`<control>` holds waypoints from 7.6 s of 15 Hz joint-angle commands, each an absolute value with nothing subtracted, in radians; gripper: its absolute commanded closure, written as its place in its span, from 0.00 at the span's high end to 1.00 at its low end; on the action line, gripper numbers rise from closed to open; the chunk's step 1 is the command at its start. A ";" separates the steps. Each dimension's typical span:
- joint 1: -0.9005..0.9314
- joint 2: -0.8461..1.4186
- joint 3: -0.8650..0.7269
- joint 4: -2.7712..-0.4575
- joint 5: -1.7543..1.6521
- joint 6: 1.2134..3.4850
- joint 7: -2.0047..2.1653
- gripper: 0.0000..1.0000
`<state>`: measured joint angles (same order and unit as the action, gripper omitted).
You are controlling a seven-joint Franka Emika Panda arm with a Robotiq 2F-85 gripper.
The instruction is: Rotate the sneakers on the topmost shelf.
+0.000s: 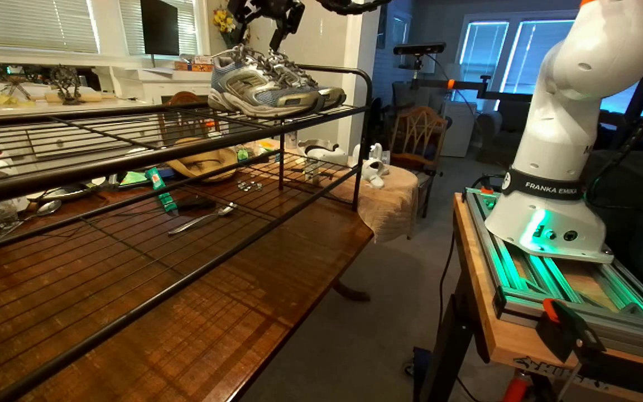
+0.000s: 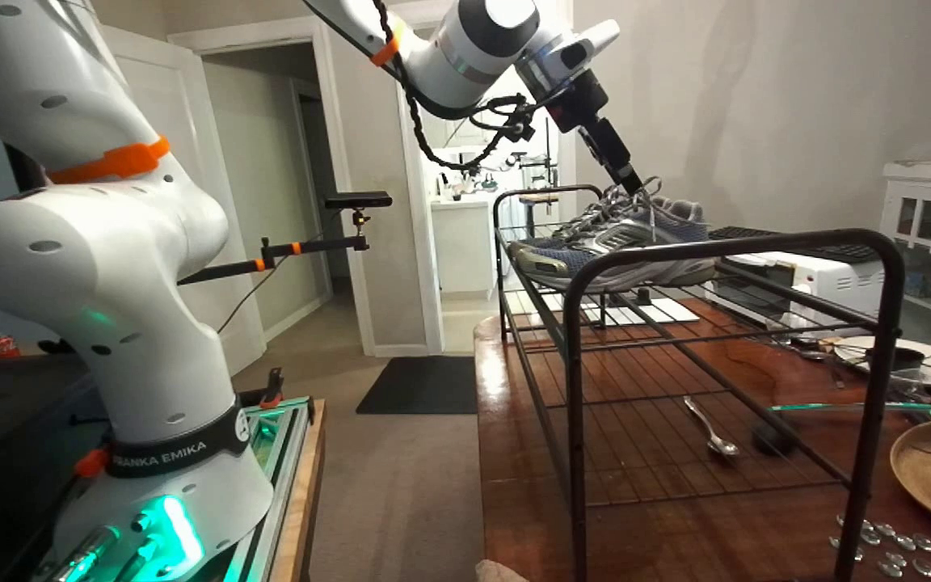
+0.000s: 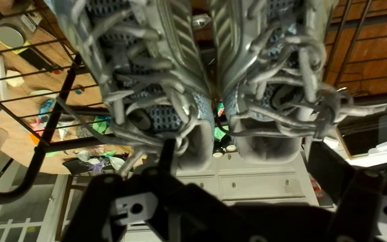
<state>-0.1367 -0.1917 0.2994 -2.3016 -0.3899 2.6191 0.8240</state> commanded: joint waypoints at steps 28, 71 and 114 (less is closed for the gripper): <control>0.027 0.033 0.095 -2.094 -0.226 2.471 0.372 1.00; 0.042 0.113 0.108 -1.875 0.036 2.173 -0.773 0.04; 0.084 0.052 0.150 -1.907 0.107 1.913 -1.458 0.04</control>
<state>0.0845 0.0988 0.1604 -1.8396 0.0918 1.8748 -1.4228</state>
